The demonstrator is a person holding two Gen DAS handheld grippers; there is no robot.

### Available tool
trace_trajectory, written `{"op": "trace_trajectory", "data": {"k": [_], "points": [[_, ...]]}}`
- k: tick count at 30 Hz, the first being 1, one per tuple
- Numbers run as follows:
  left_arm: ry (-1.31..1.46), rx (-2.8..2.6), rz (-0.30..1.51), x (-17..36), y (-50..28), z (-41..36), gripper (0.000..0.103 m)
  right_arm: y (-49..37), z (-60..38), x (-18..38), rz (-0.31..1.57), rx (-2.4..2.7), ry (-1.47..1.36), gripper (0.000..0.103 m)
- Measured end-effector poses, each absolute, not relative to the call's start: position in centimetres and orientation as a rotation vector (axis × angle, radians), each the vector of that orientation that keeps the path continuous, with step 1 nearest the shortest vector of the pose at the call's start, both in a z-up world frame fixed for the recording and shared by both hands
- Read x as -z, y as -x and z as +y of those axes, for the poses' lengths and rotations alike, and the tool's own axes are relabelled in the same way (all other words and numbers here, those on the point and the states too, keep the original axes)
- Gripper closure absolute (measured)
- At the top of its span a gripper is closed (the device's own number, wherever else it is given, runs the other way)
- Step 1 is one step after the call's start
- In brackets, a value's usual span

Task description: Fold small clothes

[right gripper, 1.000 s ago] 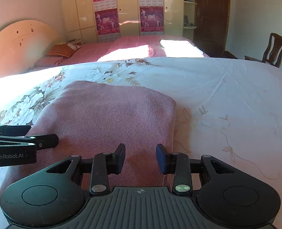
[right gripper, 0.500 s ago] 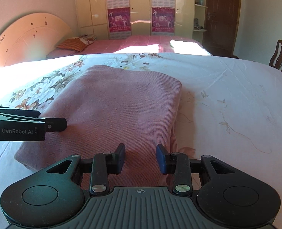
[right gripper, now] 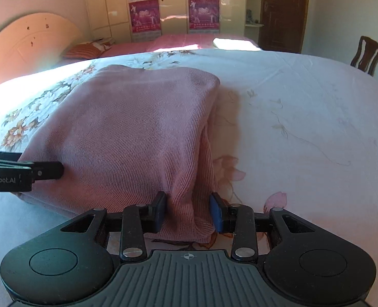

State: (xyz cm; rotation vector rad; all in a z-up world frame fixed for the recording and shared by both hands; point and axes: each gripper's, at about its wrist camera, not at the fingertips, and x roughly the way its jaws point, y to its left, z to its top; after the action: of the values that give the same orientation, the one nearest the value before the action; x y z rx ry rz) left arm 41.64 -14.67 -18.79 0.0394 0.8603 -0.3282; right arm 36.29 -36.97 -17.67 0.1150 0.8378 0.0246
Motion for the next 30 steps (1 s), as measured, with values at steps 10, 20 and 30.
{"op": "trace_trajectory", "data": {"k": [10, 20, 30], "points": [[-0.065, 0.33, 0.856, 18.7, -41.5, -15.1, 0.024, -35.7, -36.9, 17.0, 0.859, -0.052, -0.135, 0.068], [-0.079, 0.335, 0.852, 18.8, -41.5, -15.2, 0.022, -35.1, -38.4, 16.0, 0.851, -0.068, -0.218, 0.095], [-0.088, 0.337, 0.854, 18.9, -41.5, -15.4, 0.021, -34.9, -38.5, 16.5, 0.884, -0.106, -0.235, 0.095]]}}
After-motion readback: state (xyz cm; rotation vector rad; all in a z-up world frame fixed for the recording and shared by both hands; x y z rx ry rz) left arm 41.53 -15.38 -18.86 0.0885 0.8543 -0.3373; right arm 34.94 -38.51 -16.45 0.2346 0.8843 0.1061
